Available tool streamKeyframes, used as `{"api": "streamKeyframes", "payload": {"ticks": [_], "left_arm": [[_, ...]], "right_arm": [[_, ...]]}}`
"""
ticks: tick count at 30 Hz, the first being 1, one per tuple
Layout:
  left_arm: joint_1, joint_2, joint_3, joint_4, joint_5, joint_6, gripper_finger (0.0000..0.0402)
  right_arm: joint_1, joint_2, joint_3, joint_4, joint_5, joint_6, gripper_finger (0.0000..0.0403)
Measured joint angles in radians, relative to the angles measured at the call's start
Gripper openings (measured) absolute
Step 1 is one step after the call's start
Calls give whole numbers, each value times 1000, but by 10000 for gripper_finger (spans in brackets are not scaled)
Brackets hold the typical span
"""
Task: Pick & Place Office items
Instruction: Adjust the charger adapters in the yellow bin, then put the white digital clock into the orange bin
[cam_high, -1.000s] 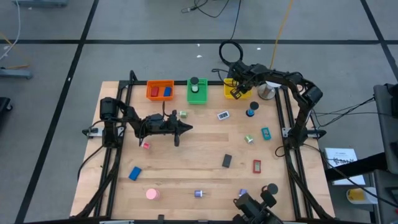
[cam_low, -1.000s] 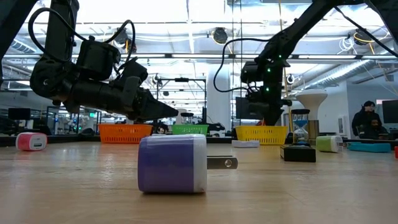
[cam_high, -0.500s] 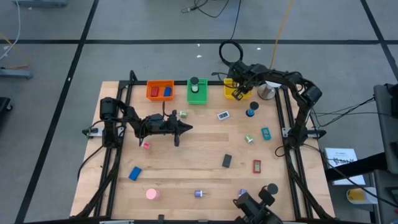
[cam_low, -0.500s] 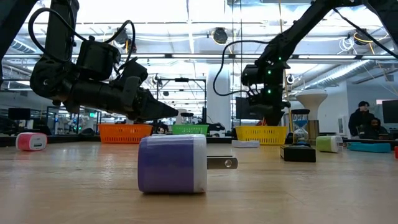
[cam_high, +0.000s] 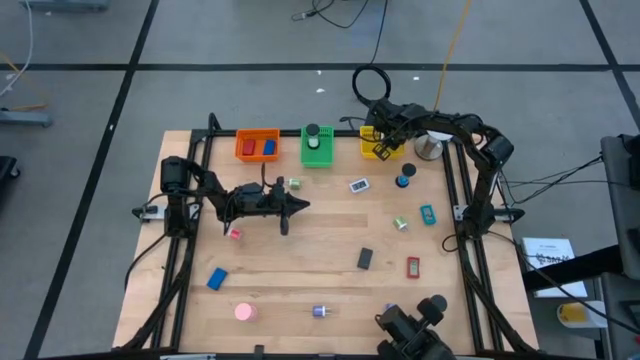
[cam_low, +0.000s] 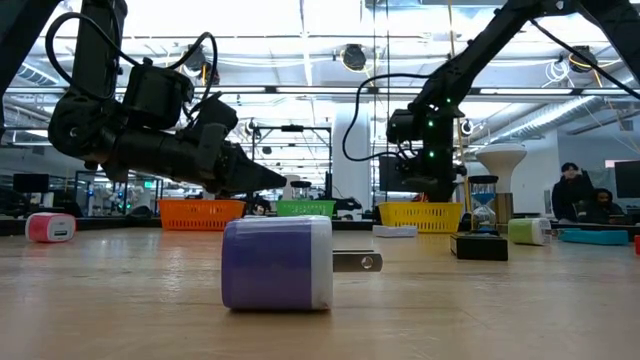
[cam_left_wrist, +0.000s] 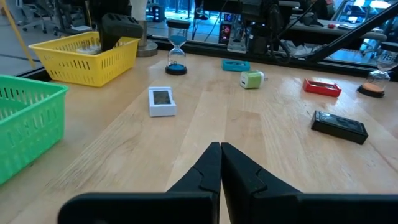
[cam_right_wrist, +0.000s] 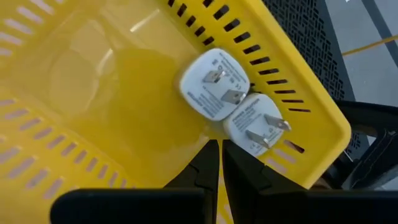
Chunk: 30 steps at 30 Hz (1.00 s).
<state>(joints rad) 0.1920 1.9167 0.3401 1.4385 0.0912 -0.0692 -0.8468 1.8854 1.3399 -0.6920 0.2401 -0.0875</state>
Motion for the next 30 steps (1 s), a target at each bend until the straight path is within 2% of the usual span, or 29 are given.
{"api": "streamKeyframes", "payload": {"ticks": [5, 9, 16, 21, 25, 30], "left_arm": [[0, 0, 0, -7, -2, 0, 3], [0, 0, 0, -7, -6, 1, 11], [0, 0, 0, -8, -7, 6, 3], [0, 0, 0, -15, -7, 1, 18], [0, 0, 14, -32, -7, -23, 18], [0, 0, 47, -89, -7, -38, 6]], "right_arm": [[-4, -4, 0, 13, 1, 0, 15], [5, -40, 1, 11, 28, -2, 15], [65, -150, 1, -6, 22, -33, 15], [130, -248, -10, -24, 20, -31, 15], [189, -349, -107, 56, 8, -14, 15], [246, -497, -299, 181, -151, 44, 15]]}}
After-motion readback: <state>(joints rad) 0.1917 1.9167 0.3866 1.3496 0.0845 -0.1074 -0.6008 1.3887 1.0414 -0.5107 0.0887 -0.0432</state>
